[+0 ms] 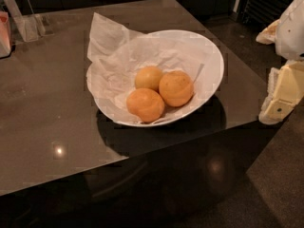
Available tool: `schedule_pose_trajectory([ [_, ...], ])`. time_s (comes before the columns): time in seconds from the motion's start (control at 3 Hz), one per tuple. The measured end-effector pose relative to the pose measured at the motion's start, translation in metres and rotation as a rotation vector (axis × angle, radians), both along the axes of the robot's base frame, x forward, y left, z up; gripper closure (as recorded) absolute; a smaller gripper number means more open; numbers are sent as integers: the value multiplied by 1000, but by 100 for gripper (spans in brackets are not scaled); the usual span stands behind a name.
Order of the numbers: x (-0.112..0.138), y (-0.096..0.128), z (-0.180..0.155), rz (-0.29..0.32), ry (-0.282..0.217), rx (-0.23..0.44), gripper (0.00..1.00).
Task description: Pick orange from white bowl
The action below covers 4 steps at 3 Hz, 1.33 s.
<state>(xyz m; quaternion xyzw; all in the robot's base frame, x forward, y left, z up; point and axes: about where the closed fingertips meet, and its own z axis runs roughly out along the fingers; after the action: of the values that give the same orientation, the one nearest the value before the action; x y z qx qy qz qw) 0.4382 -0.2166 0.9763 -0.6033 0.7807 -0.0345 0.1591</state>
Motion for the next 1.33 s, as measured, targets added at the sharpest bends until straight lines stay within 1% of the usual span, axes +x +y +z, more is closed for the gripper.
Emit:
schedule_pose_trajectory([
  [0.33,0,0,0,0,0,0,0],
  [0.67,9,15,2,24,-11,54,0],
  [1.0,33,52,0,98,27,148,0],
  [1.33,58,102,4,204,56,256,0],
])
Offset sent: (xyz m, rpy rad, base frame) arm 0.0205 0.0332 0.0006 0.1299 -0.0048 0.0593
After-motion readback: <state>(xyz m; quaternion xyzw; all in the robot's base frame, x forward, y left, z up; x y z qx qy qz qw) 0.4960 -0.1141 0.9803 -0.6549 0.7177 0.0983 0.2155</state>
